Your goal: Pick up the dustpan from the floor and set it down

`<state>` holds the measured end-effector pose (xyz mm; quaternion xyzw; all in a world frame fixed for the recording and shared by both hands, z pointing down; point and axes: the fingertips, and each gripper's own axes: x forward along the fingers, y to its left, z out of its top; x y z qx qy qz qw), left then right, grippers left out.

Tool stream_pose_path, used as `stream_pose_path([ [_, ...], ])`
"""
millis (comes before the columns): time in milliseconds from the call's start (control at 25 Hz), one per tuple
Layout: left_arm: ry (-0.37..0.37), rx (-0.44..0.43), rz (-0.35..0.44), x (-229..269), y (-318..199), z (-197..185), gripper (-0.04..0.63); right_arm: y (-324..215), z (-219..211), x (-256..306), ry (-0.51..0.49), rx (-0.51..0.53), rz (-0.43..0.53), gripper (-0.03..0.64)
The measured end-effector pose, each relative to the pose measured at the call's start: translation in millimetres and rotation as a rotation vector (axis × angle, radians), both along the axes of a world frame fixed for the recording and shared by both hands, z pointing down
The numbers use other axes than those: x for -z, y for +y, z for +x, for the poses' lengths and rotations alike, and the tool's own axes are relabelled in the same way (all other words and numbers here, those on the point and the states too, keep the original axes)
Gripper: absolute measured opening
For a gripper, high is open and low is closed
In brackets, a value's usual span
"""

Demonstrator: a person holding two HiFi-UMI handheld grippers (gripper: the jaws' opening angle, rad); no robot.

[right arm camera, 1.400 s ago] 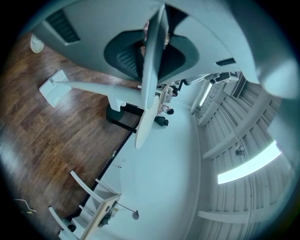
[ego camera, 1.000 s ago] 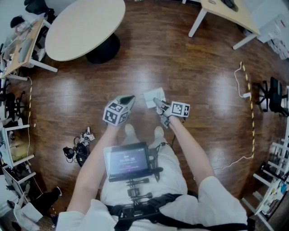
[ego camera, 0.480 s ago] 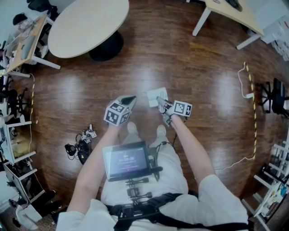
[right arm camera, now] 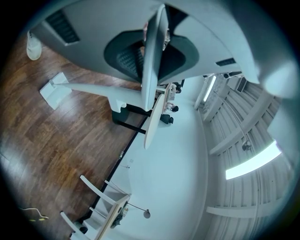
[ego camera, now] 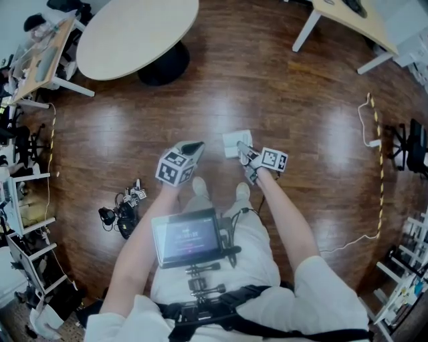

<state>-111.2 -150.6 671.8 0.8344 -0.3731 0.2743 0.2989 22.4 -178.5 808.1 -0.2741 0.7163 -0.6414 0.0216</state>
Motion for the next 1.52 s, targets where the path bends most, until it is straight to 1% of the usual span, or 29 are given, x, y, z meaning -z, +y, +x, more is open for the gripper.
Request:
stream_pose_path([
  [200, 0.003, 0.006, -0.004, -1, 6, -2, -0.005, -1, 5, -7, 0.01, -0.028, 0.002, 0.081],
  [320, 0.002, 0.006, -0.005, -2, 7, 0, -0.005, -1, 7, -11, -0.03, -0.049, 0.01, 0.081],
  [440, -0.001, 0.008, -0.003, -4, 10, -5, -0.005, 4, 4, -10, -0.052, -0.069, -0.026, 0.081],
  [520, 0.002, 0.011, -0.001, -4, 12, -6, -0.005, 8, 3, -15, -0.039, -0.064, -0.029, 0.083],
  [640, 0.003, 0.013, -0.008, -5, 16, -5, -0.005, 18, 0, -20, -0.012, -0.026, -0.027, 0.087],
  [720, 0.004, 0.016, -0.009, -5, 19, -4, -0.005, 27, -1, -24, 0.03, 0.002, -0.033, 0.095],
  [880, 0.011, 0.02, -0.008, -4, 22, 0, -0.005, 50, -2, -43, 0.105, 0.055, -0.1, 0.112],
  [960, 0.011, 0.021, -0.006, -3, 25, 3, -0.005, 65, -6, -49, 0.12, 0.104, -0.144, 0.221],
  [1000, 0.011, 0.022, -0.005, -2, 27, 3, -0.005, 72, -9, -51, 0.127, 0.132, -0.16, 0.262],
  [1120, 0.011, 0.027, -0.002, -1, 33, 7, -0.005, 91, -10, -58, 0.155, 0.197, -0.2, 0.292],
  [1240, 0.011, 0.027, 0.002, 2, 40, 15, -0.005, 111, -6, -62, 0.17, 0.236, -0.238, 0.324],
  [1280, 0.01, 0.027, 0.003, 2, 43, 19, -0.005, 119, -3, -63, 0.18, 0.249, -0.247, 0.356],
  [1360, 0.008, 0.026, 0.006, 2, 49, 27, -0.005, 131, 5, -67, 0.204, 0.268, -0.259, 0.395],
  [1520, 0.004, 0.035, 0.008, 0, 62, 45, -0.006, 149, 24, -72, 0.232, 0.296, -0.28, 0.45],
])
